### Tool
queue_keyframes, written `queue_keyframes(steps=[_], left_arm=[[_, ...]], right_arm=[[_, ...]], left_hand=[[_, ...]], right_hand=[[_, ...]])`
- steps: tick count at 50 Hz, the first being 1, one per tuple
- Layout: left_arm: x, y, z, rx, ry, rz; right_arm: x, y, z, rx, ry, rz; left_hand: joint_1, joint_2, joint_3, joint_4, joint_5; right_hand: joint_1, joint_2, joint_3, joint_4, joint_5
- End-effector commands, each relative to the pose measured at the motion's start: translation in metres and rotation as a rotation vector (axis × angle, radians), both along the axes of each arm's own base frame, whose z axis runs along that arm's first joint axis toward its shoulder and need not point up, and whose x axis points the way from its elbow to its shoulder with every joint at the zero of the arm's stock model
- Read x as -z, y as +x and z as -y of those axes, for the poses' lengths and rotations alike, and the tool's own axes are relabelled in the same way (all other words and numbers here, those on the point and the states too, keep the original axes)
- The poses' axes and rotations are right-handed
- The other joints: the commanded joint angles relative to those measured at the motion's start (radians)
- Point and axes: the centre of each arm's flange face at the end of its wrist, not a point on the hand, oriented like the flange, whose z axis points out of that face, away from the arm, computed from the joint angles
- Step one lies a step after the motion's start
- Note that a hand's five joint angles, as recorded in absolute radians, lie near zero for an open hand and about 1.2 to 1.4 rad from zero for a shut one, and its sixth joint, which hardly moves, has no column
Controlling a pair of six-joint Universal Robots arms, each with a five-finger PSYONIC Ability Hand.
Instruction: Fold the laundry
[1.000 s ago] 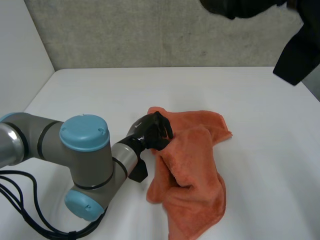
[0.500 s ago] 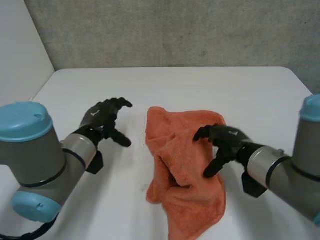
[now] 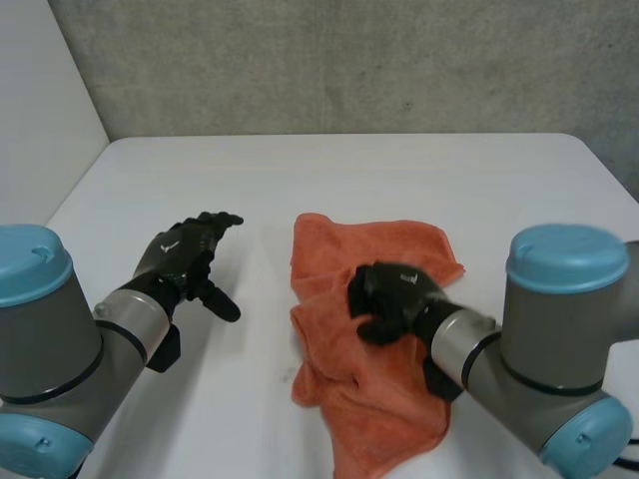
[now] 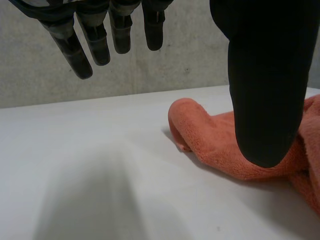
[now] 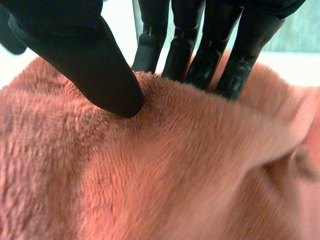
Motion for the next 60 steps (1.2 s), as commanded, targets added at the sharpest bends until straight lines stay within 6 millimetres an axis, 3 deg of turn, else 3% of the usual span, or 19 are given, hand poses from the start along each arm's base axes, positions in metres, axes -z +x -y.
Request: queue_keyframes(steps=[1, 9, 24, 26, 27, 28, 29, 31, 34, 36, 39, 41, 45, 47, 53, 56, 58, 59, 60], left_arm=[[-0.004, -0.001, 0.004, -0.002, -0.02, -0.01], [0.002, -0.016, 0.017, 0.055, -0.018, -0.027], [0.038, -0.095, 0.014, 0.357, 0.047, -0.09], [0.039, -0.102, 0.009, 0.374, 0.058, -0.106], [0.04, -0.105, 0.008, 0.369, 0.067, -0.12], [0.04, -0.105, 0.008, 0.369, 0.067, -0.121], [0.04, -0.106, 0.008, 0.357, 0.074, -0.137], [0.038, -0.104, 0.011, 0.324, 0.073, -0.147], [0.025, -0.09, 0.023, 0.175, 0.034, -0.144], [-0.011, -0.061, 0.039, -0.006, -0.053, -0.166], [-0.028, -0.043, 0.042, -0.07, -0.089, -0.167], [-0.054, -0.024, 0.031, -0.083, -0.142, -0.181], [-0.084, -0.018, 0.012, -0.036, -0.207, -0.197], [-0.105, -0.011, -0.009, 0.016, -0.241, -0.196], [-0.1, -0.008, -0.027, 0.069, -0.188, -0.168], [-0.081, -0.011, -0.024, 0.07, -0.125, -0.136], [-0.049, -0.017, -0.011, 0.065, -0.031, -0.092], [-0.049, -0.017, -0.011, 0.065, -0.031, -0.092], [-0.032, -0.021, -0.003, 0.062, 0.015, -0.069]], right_arm=[[-0.113, -0.003, -0.001, -0.017, -0.351, 0.115], [-0.179, -0.011, -0.025, -0.08, -0.437, 0.175], [-0.217, -0.019, -0.048, -0.116, -0.516, 0.233], [-0.22, -0.021, -0.049, -0.111, -0.527, 0.238], [-0.223, -0.023, -0.05, -0.103, -0.538, 0.24], [-0.224, -0.024, -0.05, -0.098, -0.544, 0.242], [-0.224, -0.024, -0.05, -0.098, -0.544, 0.242], [-0.225, -0.026, -0.048, -0.094, -0.545, 0.24], [-0.22, -0.038, -0.029, -0.026, -0.54, 0.213], [-0.215, -0.055, -0.006, 0.057, -0.535, 0.174], [-0.208, -0.073, 0.016, 0.133, -0.526, 0.143], [-0.205, -0.081, 0.026, 0.164, -0.518, 0.13], [-0.195, -0.092, 0.046, 0.196, -0.49, 0.108], [-0.172, -0.093, 0.067, 0.19, -0.425, 0.088], [-0.141, -0.091, 0.089, 0.193, -0.342, 0.051], [-0.116, -0.086, 0.106, 0.187, -0.291, 0.017], [-0.081, -0.082, 0.128, 0.192, -0.219, -0.021], [-0.081, -0.082, 0.128, 0.192, -0.218, -0.021], [-0.065, -0.079, 0.136, 0.193, -0.188, -0.034]], left_hand=[[0.006, 0.017, 0.009, 0.016, 0.01], [0.006, 0.017, 0.009, 0.016, 0.01], [0.026, 0.037, 0.03, 0.037, 0.03], [0.112, 0.123, 0.115, 0.122, 0.115], [0.425, 0.437, 0.429, 0.436, 0.429], [0.429, 0.44, 0.432, 0.439, 0.432], [1.106, 1.117, 1.109, 1.116, 1.11], [1.18, 1.191, 1.183, 1.19, 1.184], [1.18, 1.191, 1.183, 1.19, 1.184], [1.18, 1.191, 1.183, 1.19, 1.184], [1.18, 1.191, 1.183, 1.19, 1.184], [1.18, 1.191, 1.183, 1.19, 1.184], [1.18, 1.191, 1.183, 1.19, 1.184], [1.18, 1.191, 1.183, 1.19, 1.184], [1.18, 1.191, 1.183, 1.19, 1.184], [1.18, 1.191, 1.183, 1.19, 1.184], [1.18, 1.191, 1.183, 1.19, 1.184], [1.18, 1.191, 1.183, 1.19, 1.184], [1.18, 1.191, 1.183, 1.19, 1.184]], right_hand=[[0.424, 0.216, 0.218, 0.211, 0.249], [0.424, 0.216, 0.218, 0.211, 0.249], [0.424, 0.216, 0.218, 0.211, 0.249], [0.424, 0.216, 0.218, 0.211, 0.249], [0.424, 0.216, 0.218, 0.211, 0.249], [0.424, 0.216, 0.218, 0.211, 0.249], [0.424, 0.216, 0.218, 0.211, 0.249], [0.424, 0.216, 0.218, 0.211, 0.249], [0.424, 0.216, 0.218, 0.211, 0.249], [0.424, 0.216, 0.218, 0.211, 0.249], [0.424, 0.216, 0.218, 0.211, 0.249], [0.424, 0.216, 0.218, 0.211, 0.249], [0.424, 0.216, 0.218, 0.211, 0.249], [0.424, 0.216, 0.218, 0.211, 0.249], [0.424, 0.216, 0.218, 0.211, 0.249], [0.424, 0.216, 0.218, 0.211, 0.249], [0.424, 0.216, 0.218, 0.211, 0.249], [0.424, 0.216, 0.218, 0.211, 0.249], [0.424, 0.216, 0.218, 0.211, 0.249]])
